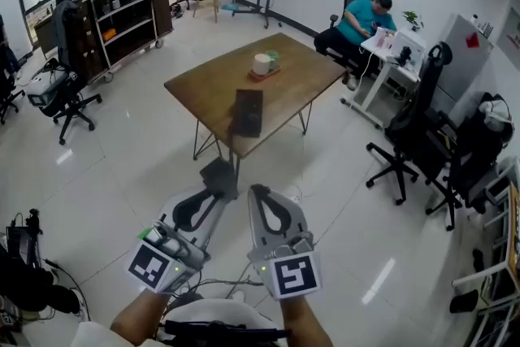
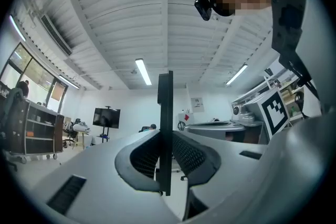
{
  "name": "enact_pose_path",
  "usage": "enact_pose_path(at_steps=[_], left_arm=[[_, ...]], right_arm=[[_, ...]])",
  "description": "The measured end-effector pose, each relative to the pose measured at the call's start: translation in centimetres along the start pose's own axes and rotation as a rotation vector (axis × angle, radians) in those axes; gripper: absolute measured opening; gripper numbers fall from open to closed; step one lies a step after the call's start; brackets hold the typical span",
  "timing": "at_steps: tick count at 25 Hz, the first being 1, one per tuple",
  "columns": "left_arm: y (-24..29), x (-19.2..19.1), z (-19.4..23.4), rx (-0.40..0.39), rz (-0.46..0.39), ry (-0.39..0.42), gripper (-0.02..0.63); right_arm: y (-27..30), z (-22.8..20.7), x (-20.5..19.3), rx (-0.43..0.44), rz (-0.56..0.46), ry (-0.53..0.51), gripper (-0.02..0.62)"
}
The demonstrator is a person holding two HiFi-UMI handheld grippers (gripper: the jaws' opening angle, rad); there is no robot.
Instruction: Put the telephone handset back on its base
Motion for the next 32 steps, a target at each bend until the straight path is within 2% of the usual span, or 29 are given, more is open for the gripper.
enact_pose_path(at_steps=[12,18,27,32], left_arm=[[1.7,-1.0,-2.2,0.025,0.01,0.014,0.063],[2.1,-1.1,-2.6,0.011,0.015,0.017,0.063],[3.6,-2.3,-1.4,0.019,0.018,0.028,0.063],[4.6,-3.6,-0.3,0.011,0.041,-0.007,0.063]], right_arm=[[-2.2,-2.6,-0.2,0.022,-0.014,-0.025,0.0],[-2.7,-3.2,-0.3,0.015,-0.027,-0.021,0.0],[-1.0,-4.7,-1.7,0.014,-0.023,-0.016,0.0],[0.5,-5.8,-2.4,0.015,-0.009,-0.016,0.0]])
Point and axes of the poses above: the fingertips, and each gripper's own axes: y forward along the fingers, z to its left, x out of its top, the point moved 3 cm from there along -y, backward along the fingers, and after that the axes turned 1 degree about -y, right-handed, at the moved point
